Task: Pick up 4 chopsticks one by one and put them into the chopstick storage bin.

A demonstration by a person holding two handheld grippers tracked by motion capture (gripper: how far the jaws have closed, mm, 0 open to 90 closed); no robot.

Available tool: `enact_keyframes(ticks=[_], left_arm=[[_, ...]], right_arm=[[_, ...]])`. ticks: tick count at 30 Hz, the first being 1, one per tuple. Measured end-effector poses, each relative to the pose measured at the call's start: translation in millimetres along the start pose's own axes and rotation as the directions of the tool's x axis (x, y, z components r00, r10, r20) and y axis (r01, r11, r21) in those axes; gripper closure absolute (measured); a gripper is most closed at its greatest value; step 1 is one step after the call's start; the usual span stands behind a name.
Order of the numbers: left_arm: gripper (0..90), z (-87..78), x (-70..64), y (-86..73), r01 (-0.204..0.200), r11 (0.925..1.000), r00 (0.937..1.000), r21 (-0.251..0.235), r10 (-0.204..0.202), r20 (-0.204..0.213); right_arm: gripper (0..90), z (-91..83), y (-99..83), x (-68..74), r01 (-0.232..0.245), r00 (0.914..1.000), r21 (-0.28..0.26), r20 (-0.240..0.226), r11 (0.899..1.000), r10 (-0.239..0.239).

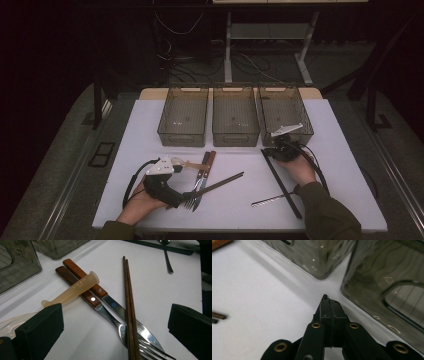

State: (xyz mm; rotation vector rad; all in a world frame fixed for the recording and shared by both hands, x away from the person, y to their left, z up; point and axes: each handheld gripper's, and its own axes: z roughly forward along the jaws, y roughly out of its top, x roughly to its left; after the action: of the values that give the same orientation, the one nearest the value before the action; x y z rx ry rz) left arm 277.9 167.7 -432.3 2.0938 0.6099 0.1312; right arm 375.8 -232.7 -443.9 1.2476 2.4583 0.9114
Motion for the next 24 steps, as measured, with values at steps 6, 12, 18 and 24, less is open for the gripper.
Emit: enact_keyframes(ticks=[6, 12, 18, 24], left_arm=[[0.0, 0.0, 0.1, -0.1, 0.0, 1.0, 1.0, 0.0, 0.0, 0.001], [0.0, 0.1, 0.0, -0.2, 0.001, 1.0, 1.0, 0.001, -0.001, 0.001], [0.0, 0.3, 0.0, -0.5, 0.0, 1.0, 1.0, 0.001, 0.0, 0.002], [0.0, 0.4, 0.2, -0.6, -0.001, 1.0, 1.0, 0.002, 0.001, 0.003]], right_arm=[[89.8, 0.9, 0.9, 4.5, 0.004, 0.9996, 0.002, -0.026, 1.0, -0.004], [89.8, 1.8, 2.4, 9.8, 0.02, 0.9991, 0.006, -0.038, 1.0, -0.02], [89.8, 2.8, 3.7, 15.2, 0.042, 0.9975, 0.013, -0.057, 0.999, -0.041], [89.9, 3.7, 5.0, 20.3, 0.055, 0.9958, 0.015, -0.074, 0.998, -0.054]])
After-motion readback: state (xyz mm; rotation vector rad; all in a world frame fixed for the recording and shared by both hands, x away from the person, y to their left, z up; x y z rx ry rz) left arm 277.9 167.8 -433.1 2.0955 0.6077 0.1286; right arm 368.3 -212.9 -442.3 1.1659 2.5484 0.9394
